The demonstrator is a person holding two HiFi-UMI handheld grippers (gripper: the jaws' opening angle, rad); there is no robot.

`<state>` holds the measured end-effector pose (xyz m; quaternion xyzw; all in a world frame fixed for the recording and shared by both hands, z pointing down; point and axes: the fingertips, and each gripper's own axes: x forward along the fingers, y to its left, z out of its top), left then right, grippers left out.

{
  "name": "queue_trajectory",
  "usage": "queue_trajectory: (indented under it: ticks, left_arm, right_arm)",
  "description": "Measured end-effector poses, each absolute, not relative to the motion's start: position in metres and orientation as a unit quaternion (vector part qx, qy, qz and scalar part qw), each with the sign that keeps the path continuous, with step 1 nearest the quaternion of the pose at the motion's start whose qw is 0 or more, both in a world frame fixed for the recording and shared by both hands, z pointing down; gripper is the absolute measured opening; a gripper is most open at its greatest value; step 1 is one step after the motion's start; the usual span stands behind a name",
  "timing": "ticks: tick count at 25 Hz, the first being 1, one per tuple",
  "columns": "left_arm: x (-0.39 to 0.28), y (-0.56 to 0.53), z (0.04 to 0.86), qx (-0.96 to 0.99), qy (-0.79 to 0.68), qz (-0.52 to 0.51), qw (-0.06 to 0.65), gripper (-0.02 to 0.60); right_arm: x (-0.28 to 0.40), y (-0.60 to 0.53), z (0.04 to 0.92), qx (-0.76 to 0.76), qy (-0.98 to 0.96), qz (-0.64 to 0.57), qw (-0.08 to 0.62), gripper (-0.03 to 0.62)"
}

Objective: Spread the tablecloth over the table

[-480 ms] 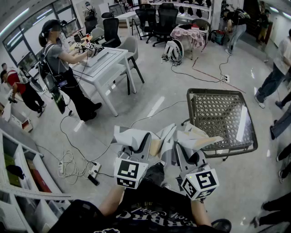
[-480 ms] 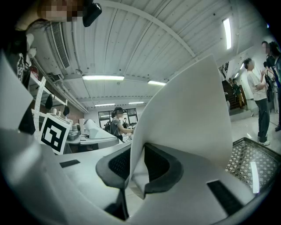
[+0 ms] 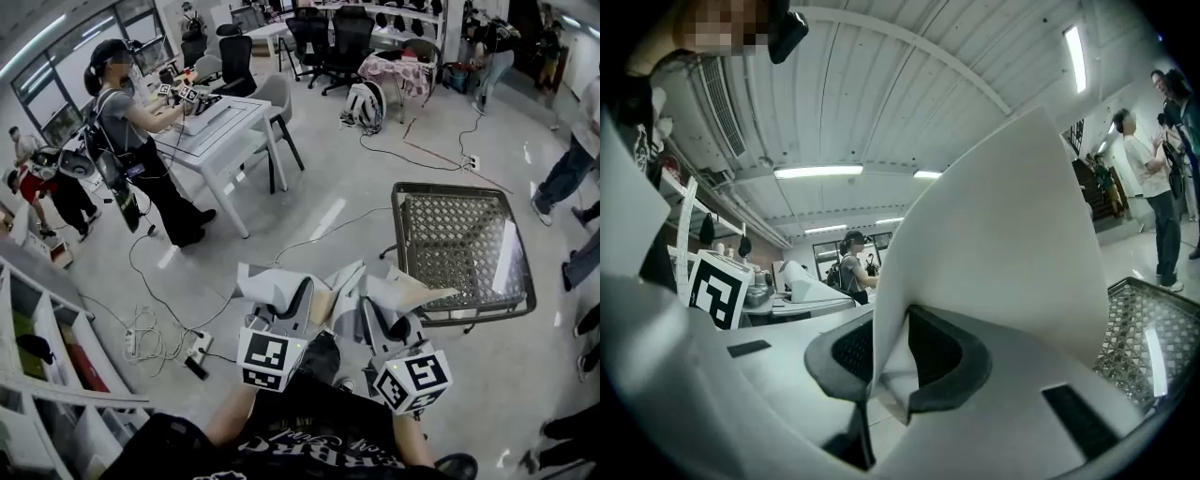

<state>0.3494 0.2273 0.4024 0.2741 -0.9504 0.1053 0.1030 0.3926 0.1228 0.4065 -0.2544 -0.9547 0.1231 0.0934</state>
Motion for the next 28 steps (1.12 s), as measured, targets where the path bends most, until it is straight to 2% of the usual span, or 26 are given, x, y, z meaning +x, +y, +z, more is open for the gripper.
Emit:
queue_trajectory:
  ticks: [13, 20, 28]
  left_arm:
    - [0.31, 0.246, 0.421, 0.271, -0.948, 0.105, 0.131, 0.043]
    - [0.243, 0.276, 0.442, 0.267, -0.946, 0.093, 0.157, 0.044]
    - [0.126, 0.311, 0.449, 0.288, -0.94, 0.082, 0.161, 0.043]
  right_arm:
    - [0.35, 0.145, 0.425, -0.267, -0.944, 0.148, 0.123, 0.064]
    - [0.286, 0.174, 0.439, -0.266, -0.942, 0.137, 0.151, 0.063]
    - [0.173, 0.21, 0.447, -0.242, -0.945, 0.128, 0.178, 0.061]
